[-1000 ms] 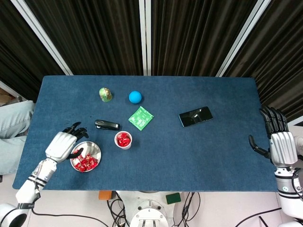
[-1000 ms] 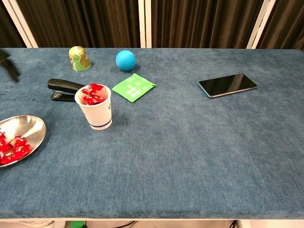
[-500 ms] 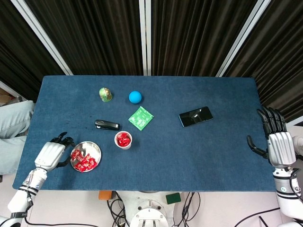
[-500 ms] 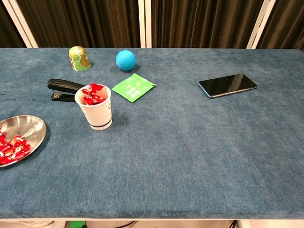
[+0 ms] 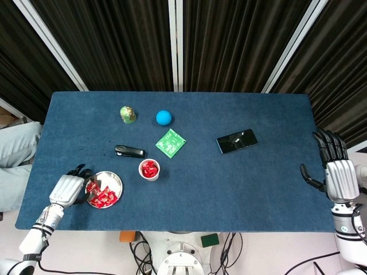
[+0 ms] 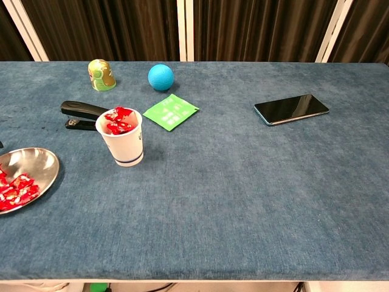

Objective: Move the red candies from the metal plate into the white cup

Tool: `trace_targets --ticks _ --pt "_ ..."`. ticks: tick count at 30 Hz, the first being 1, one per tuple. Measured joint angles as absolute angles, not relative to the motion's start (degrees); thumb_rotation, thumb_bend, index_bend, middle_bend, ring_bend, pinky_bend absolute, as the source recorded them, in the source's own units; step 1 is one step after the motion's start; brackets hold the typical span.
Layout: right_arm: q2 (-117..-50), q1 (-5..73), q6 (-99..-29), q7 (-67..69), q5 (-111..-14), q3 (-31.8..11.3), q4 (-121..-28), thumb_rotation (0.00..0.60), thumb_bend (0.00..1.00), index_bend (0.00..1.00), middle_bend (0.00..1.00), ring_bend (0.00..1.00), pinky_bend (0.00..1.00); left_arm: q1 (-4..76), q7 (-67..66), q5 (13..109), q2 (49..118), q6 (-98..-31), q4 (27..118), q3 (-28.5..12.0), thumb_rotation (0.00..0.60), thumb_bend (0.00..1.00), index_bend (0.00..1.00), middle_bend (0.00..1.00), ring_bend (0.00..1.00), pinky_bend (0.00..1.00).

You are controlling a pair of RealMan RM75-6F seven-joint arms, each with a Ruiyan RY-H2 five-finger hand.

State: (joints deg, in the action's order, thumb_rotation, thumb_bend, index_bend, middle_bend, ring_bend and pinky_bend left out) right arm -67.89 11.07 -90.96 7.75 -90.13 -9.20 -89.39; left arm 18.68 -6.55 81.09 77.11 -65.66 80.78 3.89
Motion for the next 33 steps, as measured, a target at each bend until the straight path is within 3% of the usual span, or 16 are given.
trace_targets --ticks 33 --pt "-68.1 11.4 -90.3 7.3 -89.8 -9.3 -89.3 0.600 0.38 0.00 0.00 0.00 0.00 17.8 -9.9 81.0 79.2 -65.3 78.7 2.8 0.600 0.31 0.42 0.19 0.07 0.28"
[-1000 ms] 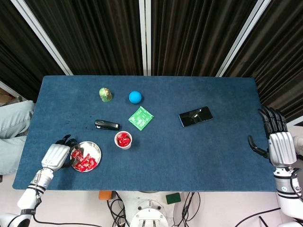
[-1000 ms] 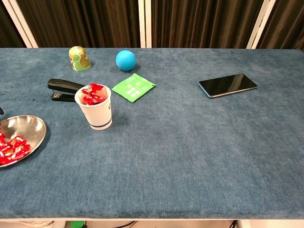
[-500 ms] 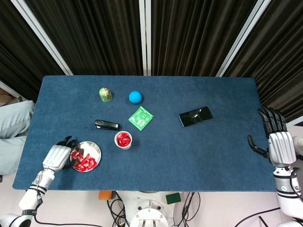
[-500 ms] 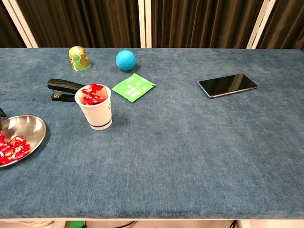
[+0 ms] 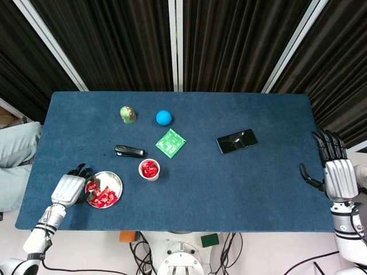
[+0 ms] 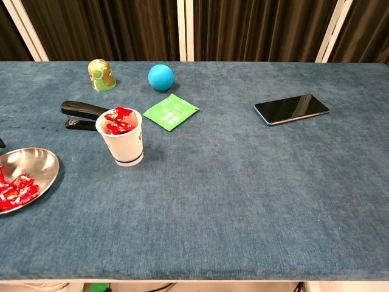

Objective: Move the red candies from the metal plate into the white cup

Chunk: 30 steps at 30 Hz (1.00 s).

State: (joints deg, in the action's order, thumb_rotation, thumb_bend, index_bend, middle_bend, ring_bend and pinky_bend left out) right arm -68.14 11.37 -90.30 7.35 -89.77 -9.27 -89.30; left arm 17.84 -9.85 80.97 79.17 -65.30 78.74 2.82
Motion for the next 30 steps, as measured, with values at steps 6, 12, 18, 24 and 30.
trace_targets --ticks 6,12,18,24,30 --pt "-68.0 11.5 -90.2 7.0 -89.8 -9.3 -89.6 0.600 0.38 0.00 0.00 0.00 0.00 17.7 -10.4 80.9 79.3 -65.4 78.4 2.6 0.600 0.33 0.45 0.19 0.07 0.28" --pt "-67.8 11.4 -90.1 6.9 -89.7 -9.3 -89.9 0.600 0.38 0.00 0.00 0.00 0.00 17.7 -10.1 81.3 79.3 -65.4 78.6 2.6 0.600 0.35 0.49 0.20 0.07 0.28" --pt "-67.8 11.5 -90.1 6.9 -89.8 -9.3 -90.0 0.600 0.38 0.00 0.00 0.00 0.00 17.8 -9.1 81.4 79.2 -65.3 78.7 2.4 0.600 0.35 0.52 0.20 0.07 0.28" --pt "-67.7 11.5 -90.0 7.0 -89.6 -9.3 -90.0 0.600 0.38 0.00 0.00 0.00 0.00 17.8 -7.8 81.7 79.1 -65.7 78.7 2.0 0.600 0.35 0.55 0.21 0.07 0.28" --pt "-67.7 11.5 -90.1 7.0 -89.6 -9.3 -89.9 0.600 0.38 0.00 0.00 0.00 0.00 17.8 -6.4 82.5 78.7 -66.5 79.2 1.8 0.600 0.35 0.56 0.21 0.07 0.28"
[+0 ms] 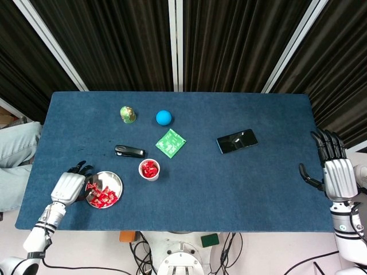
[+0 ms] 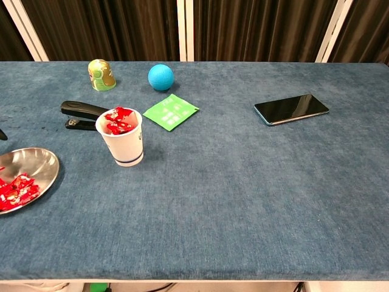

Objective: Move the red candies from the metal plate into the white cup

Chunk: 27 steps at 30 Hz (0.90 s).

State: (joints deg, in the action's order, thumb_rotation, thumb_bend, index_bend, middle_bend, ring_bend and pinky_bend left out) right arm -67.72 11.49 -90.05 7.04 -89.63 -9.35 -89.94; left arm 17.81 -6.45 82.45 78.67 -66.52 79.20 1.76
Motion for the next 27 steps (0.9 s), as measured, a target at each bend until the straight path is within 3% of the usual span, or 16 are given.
trace_targets --ticks 17,27 --pt "-68.2 11.6 -89.9 7.1 -89.6 -9.3 -89.7 0.600 0.38 0.00 0.00 0.00 0.00 21.3 2.1 88.5 70.6 -72.5 92.7 -4.0 0.600 0.35 0.57 0.24 0.07 0.28" --pt "-67.8 11.3 -90.4 7.6 -89.6 -9.3 -89.6 0.600 0.38 0.00 0.00 0.00 0.00 28.4 -0.6 88.2 76.2 -67.2 95.1 -7.6 0.600 0.35 0.57 0.24 0.07 0.28"
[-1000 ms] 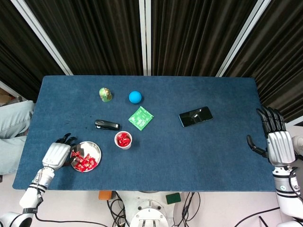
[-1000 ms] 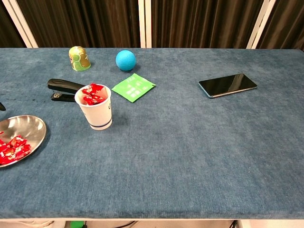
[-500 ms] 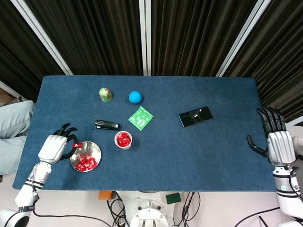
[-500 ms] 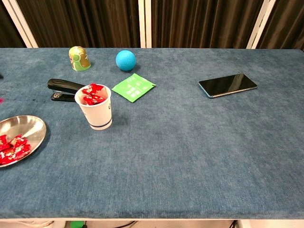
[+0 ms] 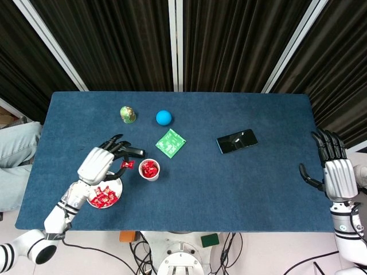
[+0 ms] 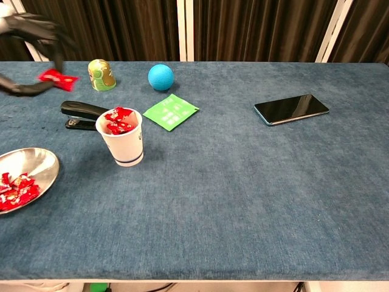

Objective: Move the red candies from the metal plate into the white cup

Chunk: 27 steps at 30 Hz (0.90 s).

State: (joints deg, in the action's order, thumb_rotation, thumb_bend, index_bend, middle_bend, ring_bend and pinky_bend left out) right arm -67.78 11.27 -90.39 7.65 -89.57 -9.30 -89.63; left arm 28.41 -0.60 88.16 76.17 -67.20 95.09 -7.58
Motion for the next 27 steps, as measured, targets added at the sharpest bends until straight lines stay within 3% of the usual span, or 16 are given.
trace_targets --ticks 11,27 --pt "-67.2 10.8 -91.0 8.9 -89.5 -9.4 -89.2 0.600 0.38 0.00 0.00 0.00 0.00 32.8 -3.5 86.3 84.5 -63.0 90.6 -7.4 0.600 0.35 0.57 0.24 0.07 0.28" --pt "-67.2 11.0 -90.6 8.7 -89.5 -9.4 -89.1 0.600 0.38 0.00 0.00 0.00 0.00 33.8 -2.7 85.2 85.9 -62.4 87.8 -6.0 0.600 0.35 0.56 0.24 0.07 0.28"
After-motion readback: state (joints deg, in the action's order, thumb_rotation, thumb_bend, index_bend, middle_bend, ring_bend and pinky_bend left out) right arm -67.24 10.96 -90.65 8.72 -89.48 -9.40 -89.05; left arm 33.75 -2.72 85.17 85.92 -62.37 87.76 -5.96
